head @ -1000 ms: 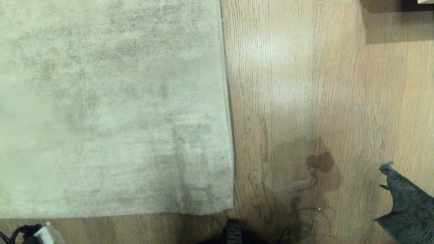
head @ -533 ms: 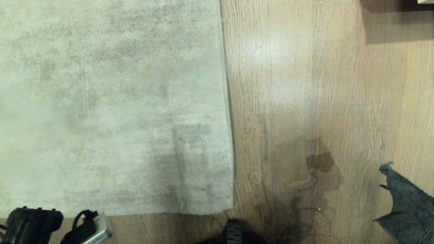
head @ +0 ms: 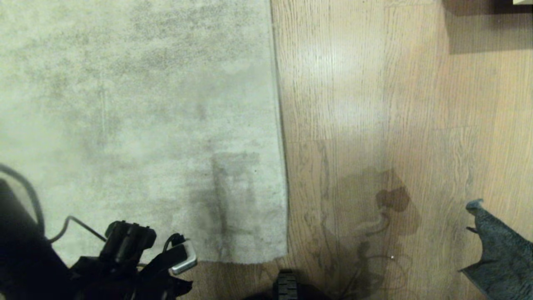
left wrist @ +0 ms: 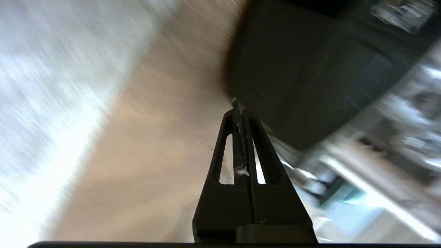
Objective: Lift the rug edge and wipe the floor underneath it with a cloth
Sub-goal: Lay down the carpet
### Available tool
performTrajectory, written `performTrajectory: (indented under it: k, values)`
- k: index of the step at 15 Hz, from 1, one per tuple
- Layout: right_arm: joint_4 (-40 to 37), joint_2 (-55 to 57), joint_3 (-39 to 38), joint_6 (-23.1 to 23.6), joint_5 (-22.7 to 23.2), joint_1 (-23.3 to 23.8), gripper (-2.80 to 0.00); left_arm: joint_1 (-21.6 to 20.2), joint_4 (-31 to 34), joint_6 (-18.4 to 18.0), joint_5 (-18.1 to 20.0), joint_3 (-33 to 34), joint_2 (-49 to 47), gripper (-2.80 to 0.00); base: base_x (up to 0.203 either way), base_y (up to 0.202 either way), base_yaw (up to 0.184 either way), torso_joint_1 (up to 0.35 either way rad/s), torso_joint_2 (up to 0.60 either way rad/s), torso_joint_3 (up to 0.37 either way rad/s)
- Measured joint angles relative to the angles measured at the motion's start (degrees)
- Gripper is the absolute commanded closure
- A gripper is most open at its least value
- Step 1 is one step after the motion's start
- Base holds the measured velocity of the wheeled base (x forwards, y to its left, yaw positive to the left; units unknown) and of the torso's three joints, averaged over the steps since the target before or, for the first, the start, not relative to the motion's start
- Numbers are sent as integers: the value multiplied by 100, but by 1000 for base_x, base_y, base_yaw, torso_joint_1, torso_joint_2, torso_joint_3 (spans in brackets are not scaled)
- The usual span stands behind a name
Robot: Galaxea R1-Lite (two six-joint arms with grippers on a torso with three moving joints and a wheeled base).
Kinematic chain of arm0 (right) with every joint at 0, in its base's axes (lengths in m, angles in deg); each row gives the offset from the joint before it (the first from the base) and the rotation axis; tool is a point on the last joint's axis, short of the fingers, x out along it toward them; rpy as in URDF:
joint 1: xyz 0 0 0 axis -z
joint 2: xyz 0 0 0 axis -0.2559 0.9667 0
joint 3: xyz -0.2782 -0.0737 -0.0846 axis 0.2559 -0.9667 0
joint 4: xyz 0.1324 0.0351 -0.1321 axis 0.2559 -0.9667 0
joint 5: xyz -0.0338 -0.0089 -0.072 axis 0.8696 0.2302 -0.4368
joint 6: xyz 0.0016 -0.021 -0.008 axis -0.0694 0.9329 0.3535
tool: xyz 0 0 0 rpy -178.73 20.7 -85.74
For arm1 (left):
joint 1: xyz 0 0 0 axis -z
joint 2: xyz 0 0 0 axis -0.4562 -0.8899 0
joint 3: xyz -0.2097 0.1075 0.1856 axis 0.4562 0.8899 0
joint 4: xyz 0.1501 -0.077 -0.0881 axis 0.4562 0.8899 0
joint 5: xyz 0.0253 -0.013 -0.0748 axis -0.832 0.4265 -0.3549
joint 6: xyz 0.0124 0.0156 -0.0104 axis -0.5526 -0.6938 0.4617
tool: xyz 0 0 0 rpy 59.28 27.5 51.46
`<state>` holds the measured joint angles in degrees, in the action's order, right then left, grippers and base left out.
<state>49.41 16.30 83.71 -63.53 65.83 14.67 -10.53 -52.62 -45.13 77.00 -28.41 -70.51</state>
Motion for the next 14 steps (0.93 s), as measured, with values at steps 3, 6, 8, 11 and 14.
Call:
performTrajectory:
  k: [3, 6, 8, 11, 14]
  values:
    - [0, 0, 0, 0, 0, 0, 0, 550, -103, 42, -194, -737, -656, 0, 0, 0, 0, 0, 0, 0]
    - [0, 0, 0, 2, 2, 0, 0, 938, -116, 80, -242, -1521, -1187, 0, 0, 0, 0, 0, 0, 0]
    - [0, 0, 0, 1, -1, 0, 0, 1213, -123, 331, -246, -1758, -1435, 0, 0, 0, 0, 0, 0, 0]
    - [-1, 0, 0, 2, 0, 0, 0, 1520, -118, 424, -296, -2046, -1803, 0, 0, 0, 0, 0, 0, 0]
    - [0, 0, 0, 0, -1, 0, 0, 1681, -275, 218, -819, -2454, -2113, 0, 0, 0, 0, 0, 0, 0]
